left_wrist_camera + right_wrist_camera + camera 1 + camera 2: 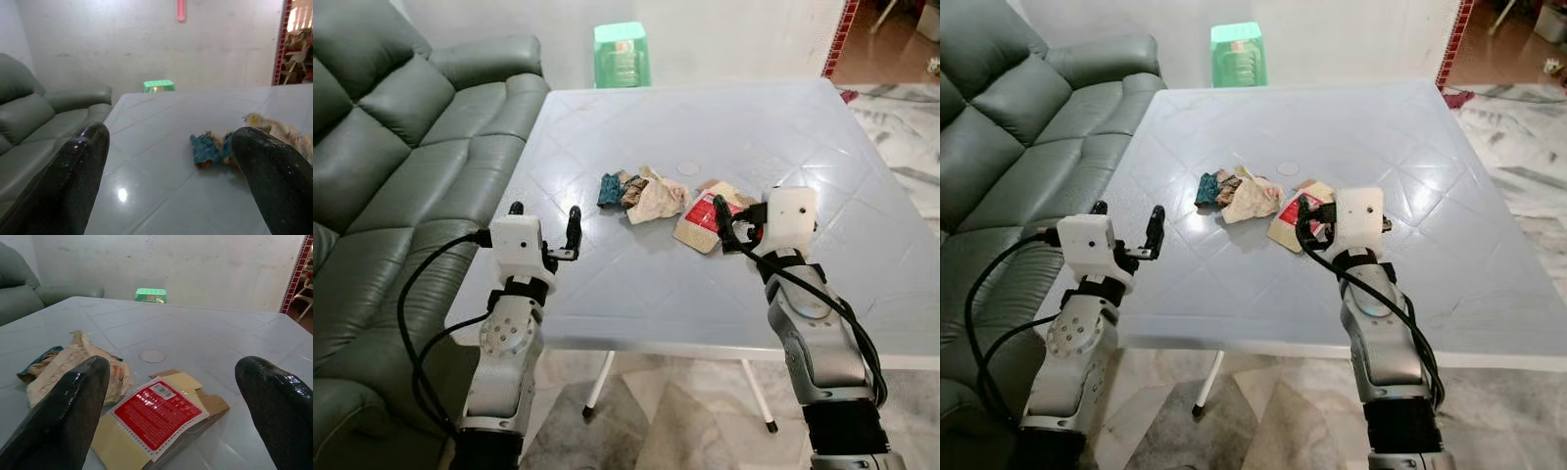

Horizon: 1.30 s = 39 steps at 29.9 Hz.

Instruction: Picking trash to rubbish bin

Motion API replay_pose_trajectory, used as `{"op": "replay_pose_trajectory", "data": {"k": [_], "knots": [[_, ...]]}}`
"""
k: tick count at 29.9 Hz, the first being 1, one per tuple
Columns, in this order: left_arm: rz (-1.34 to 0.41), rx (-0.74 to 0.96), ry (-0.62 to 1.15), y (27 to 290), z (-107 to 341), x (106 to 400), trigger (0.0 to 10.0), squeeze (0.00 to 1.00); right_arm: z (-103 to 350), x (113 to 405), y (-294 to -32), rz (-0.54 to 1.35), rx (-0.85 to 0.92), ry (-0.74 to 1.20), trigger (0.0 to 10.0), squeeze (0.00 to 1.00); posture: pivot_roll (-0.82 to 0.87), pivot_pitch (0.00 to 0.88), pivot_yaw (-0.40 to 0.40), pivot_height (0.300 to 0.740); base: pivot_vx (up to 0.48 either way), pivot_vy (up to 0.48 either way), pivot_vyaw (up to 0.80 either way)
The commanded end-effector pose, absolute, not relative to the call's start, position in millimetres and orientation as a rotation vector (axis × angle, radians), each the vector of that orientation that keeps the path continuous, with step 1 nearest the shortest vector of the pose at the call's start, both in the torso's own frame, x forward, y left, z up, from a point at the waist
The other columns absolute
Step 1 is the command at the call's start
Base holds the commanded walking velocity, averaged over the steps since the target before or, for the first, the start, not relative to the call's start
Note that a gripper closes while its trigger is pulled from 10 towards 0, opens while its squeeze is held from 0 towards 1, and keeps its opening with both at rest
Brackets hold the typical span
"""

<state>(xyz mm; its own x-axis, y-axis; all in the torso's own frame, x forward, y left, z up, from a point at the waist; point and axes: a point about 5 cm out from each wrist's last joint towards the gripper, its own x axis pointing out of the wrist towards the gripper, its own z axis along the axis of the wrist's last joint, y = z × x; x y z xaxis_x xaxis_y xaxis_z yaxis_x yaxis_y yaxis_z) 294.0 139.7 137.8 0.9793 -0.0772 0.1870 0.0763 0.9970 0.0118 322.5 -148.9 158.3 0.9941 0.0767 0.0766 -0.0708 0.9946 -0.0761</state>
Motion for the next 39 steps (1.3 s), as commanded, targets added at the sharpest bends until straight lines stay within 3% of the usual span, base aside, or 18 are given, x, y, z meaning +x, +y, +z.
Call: {"op": "replay_pose_trajectory", "data": {"k": [1,10,17,26,39], "knots": [[-0.074,0.022,-0.184,142,136,293,10.0,0.0,154,326,-152,0.053,-0.062,-0.048,10.0,0.0,-0.01,0.042,0.052,0.74,0.0,0.0,0.0],[-0.111,0.034,-0.18,134,134,284,10.0,0.0,131,339,-156,-0.006,-0.007,0.076,10.0,0.0,0.02,0.046,0.048,0.74,0.0,0.0,0.0],[-0.145,0.036,-0.189,127,136,276,10.0,0.0,137,354,-158,-0.016,0.014,0.065,10.0,0.0,0.05,0.057,0.034,0.74,0.0,0.0,0.0],[-0.146,0.037,-0.18,128,137,273,10.0,0.0,123,363,-163,-0.083,-0.025,0.158,10.0,0.0,0.06,0.075,0.021,0.74,0.0,0.0,0.0],[-0.143,0.046,-0.169,134,137,271,10.0,0.0,117,381,-154,-0.068,0.083,0.255,10.0,0.0,0.08,0.072,0.031,0.74,0.0,0.0,0.0]]}}
